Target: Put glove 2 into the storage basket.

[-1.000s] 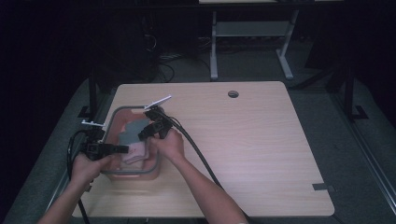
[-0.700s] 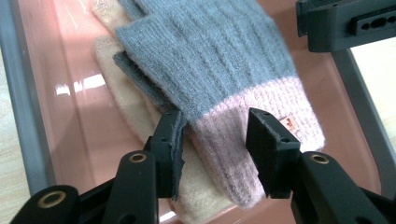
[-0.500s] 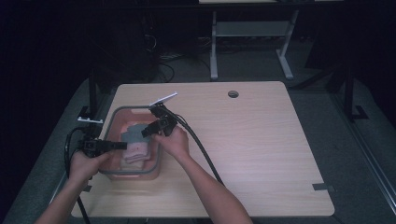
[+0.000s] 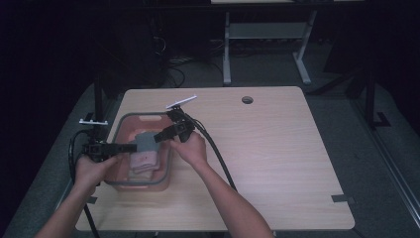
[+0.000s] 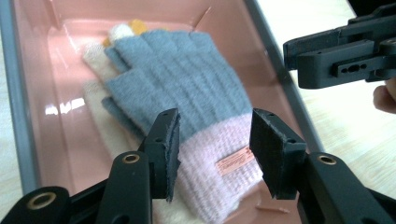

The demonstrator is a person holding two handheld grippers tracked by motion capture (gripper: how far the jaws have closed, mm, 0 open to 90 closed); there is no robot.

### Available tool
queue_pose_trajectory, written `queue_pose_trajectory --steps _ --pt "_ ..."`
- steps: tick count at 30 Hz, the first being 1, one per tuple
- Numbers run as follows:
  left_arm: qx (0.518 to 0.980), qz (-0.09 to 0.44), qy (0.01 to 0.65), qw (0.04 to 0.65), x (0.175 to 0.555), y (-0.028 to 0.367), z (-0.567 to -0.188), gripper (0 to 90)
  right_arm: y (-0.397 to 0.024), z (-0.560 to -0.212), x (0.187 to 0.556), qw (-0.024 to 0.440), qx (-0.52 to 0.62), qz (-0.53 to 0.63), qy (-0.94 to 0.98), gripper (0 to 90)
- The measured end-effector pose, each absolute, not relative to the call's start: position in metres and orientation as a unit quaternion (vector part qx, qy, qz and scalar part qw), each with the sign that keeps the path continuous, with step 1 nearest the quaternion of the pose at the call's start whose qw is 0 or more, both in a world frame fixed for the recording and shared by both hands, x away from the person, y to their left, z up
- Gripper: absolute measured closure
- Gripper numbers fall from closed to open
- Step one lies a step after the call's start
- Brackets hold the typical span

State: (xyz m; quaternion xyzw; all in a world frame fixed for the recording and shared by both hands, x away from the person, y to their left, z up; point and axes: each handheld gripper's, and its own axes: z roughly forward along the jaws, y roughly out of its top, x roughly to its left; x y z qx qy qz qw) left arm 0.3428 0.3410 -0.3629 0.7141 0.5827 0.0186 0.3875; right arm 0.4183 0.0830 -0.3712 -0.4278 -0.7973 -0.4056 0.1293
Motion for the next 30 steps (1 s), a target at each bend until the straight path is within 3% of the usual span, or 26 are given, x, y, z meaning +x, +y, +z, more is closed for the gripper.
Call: queue_pose_trajectory --steps 30 --pt "0.719 0.01 0.541 0.437 0.348 0.302 -0.343 36.9 0.012 -0.352 0.416 0.125 -0.436 -0.438 -0.776 48.3"
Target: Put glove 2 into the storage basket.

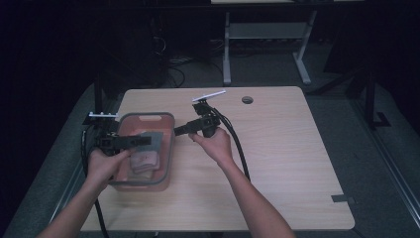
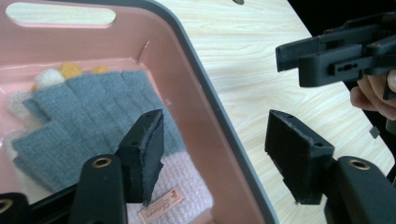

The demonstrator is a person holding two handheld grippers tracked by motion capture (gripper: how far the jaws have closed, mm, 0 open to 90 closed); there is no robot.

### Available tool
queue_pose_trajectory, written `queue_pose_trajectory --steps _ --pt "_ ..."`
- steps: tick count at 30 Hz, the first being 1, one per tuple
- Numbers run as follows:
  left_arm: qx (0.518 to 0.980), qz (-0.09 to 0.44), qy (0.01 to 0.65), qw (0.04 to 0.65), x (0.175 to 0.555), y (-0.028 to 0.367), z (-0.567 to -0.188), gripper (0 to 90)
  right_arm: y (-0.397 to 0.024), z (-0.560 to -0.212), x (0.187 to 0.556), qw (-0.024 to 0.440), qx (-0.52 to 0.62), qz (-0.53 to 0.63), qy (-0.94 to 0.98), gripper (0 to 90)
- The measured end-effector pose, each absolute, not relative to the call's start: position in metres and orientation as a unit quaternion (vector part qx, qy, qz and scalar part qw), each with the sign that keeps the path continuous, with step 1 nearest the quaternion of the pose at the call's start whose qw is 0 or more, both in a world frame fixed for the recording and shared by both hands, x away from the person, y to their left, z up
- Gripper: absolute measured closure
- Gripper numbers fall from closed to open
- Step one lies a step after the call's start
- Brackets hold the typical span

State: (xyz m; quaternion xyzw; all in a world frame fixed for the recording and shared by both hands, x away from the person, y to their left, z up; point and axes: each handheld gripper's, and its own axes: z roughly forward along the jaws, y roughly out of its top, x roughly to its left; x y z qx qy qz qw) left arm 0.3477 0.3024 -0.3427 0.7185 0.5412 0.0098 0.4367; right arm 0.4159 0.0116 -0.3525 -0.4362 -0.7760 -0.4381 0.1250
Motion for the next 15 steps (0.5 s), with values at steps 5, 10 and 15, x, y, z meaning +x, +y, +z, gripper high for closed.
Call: queue_pose_trajectory --steps 5,10,15 --pt "0.72 0.009 0.537 0.44 0.349 0.298 -0.341 35.3 0.003 -0.351 0.416 0.124 -0.439 -0.44 -0.773 46.4" --pt "0.72 0.005 0.533 0.445 0.351 0.293 -0.339 35.1 -0.007 -0.353 0.416 0.123 -0.441 -0.442 -0.772 44.0" --pt "0.721 0.004 0.529 0.447 0.354 0.288 -0.338 34.6 -0.017 -0.355 0.417 0.124 -0.447 -0.444 -0.767 42.4"
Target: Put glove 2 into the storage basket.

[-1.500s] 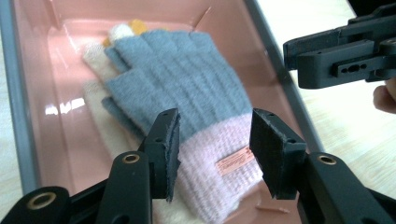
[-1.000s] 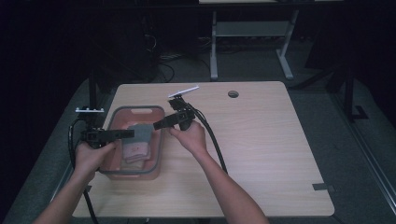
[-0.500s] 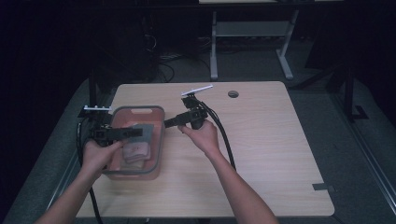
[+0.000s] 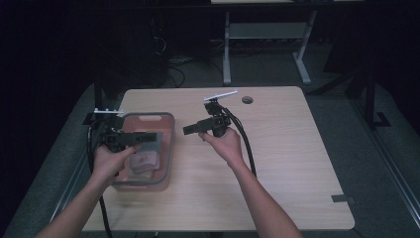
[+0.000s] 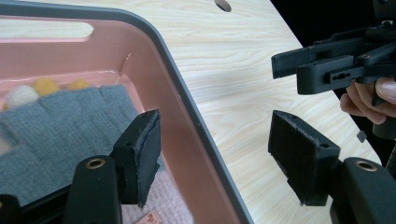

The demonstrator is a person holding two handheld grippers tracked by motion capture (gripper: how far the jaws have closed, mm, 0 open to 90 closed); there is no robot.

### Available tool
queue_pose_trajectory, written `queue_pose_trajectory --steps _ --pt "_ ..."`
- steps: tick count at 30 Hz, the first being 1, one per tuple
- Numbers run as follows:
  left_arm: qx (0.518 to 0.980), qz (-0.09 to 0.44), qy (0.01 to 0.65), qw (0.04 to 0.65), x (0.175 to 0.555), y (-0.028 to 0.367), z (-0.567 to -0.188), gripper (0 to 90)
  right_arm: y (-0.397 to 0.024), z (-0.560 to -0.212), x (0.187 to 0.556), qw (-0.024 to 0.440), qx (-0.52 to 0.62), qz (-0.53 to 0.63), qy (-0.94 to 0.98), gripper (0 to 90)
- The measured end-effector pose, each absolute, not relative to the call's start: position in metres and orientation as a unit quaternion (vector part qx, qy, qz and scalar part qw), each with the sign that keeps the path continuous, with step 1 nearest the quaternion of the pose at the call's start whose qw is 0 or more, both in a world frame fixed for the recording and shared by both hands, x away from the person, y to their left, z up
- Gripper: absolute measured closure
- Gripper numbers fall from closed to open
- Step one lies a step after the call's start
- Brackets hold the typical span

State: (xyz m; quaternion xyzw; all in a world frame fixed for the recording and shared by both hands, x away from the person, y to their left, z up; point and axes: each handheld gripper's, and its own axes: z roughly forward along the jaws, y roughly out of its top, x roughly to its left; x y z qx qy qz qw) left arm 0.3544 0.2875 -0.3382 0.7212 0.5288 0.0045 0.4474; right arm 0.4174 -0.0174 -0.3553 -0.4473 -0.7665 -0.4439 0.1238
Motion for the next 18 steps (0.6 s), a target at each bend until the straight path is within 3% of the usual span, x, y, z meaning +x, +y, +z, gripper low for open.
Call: queue_pose_trajectory --steps 18 --pt "0.725 -0.002 0.525 0.446 0.36 0.267 -0.337 31.8 -0.053 -0.352 0.419 0.122 -0.455 -0.454 -0.756 40.3"
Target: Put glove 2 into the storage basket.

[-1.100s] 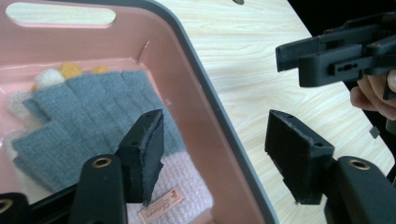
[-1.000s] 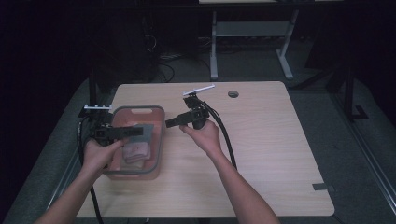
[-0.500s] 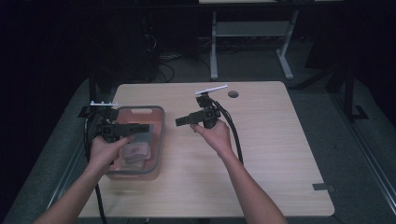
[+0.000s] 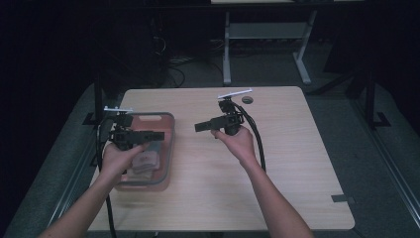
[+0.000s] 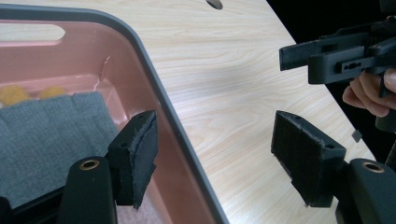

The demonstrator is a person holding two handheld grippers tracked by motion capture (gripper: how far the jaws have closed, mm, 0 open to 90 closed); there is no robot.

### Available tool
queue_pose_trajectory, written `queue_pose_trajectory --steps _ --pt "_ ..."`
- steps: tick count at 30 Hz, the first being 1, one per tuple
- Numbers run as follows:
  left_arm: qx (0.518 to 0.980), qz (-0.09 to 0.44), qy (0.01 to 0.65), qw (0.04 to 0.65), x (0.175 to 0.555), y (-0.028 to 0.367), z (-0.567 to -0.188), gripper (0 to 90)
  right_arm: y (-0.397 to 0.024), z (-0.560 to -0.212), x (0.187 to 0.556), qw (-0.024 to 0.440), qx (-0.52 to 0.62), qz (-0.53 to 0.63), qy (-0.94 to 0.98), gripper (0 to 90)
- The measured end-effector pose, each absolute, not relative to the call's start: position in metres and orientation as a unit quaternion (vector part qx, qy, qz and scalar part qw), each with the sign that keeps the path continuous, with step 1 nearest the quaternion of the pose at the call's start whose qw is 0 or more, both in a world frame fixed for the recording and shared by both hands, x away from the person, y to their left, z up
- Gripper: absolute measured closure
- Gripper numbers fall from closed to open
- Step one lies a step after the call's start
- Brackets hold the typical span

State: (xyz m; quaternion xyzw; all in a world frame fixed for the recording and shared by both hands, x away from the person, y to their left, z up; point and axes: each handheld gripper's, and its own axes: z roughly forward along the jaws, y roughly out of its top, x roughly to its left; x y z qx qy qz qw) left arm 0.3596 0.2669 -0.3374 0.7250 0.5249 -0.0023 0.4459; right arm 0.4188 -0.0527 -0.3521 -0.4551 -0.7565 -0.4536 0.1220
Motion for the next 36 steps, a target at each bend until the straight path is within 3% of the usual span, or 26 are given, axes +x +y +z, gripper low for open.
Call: queue_pose_trajectory --steps 36 --pt "0.756 -0.016 0.469 0.456 0.368 0.194 -0.334 29.6 -0.136 -0.365 0.4 0.112 -0.501 -0.46 -0.725 35.9"
